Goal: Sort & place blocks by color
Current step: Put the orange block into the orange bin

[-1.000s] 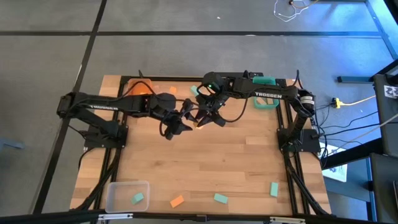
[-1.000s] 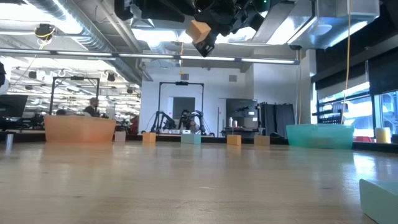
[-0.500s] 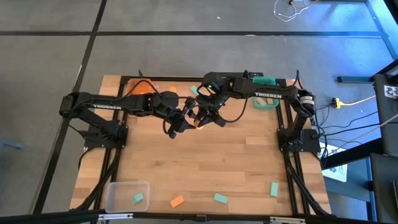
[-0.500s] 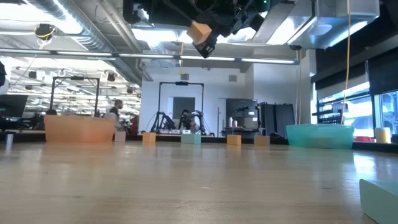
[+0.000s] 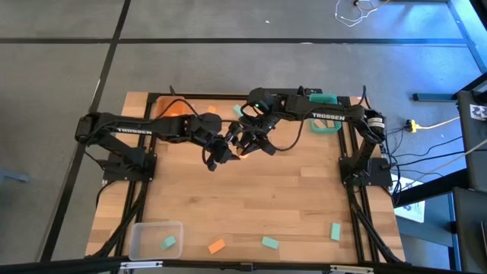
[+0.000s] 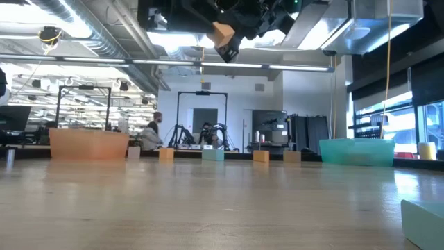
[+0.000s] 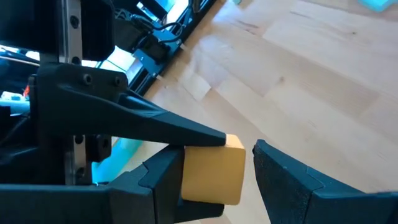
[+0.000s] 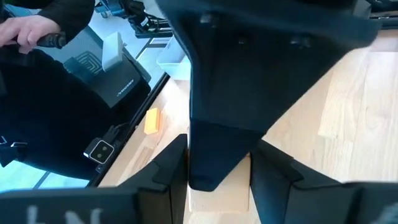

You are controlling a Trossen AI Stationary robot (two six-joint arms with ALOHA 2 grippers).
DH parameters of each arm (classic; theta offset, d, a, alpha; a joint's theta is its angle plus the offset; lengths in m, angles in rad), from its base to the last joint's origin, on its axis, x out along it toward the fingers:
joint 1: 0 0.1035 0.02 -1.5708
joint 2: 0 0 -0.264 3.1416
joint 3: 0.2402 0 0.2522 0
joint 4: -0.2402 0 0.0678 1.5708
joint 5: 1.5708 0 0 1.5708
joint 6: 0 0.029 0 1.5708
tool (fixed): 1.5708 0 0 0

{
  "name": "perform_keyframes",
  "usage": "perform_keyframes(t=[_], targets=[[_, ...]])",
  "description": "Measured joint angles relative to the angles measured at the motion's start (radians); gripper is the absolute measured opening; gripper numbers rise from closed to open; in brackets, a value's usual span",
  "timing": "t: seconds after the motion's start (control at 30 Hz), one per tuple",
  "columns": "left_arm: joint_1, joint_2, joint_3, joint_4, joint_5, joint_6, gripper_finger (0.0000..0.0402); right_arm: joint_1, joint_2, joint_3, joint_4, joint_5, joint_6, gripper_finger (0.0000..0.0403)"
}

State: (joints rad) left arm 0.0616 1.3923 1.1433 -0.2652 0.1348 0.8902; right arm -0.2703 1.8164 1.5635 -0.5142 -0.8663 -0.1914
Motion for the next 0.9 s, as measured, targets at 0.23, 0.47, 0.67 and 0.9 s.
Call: perform_keyframes(t=[0.23,0.47,0.67,0.9], targets=[[0.0,0.019,0.001,0.019,0.005,-0.008,0.0181,0.0,0.002,0.0,0.001,-0.001,0.001,0.0129],[0.0,0.029,0.001,0.03,-0.003,-0.01,0.0158,-0.001,0.002,0.0,-0.001,-0.002,0.002,0.0129],[-0.001,0.028,0.001,0.03,-0.03,-0.009,0.0123,-0.001,0.002,0.0,-0.001,-0.002,0.002,0.0129],[-0.001,0.028,0.001,0.018,-0.034,-0.028,0.0123,-0.001,0.002,0.0,0.001,0.0,0.055,0.0144]])
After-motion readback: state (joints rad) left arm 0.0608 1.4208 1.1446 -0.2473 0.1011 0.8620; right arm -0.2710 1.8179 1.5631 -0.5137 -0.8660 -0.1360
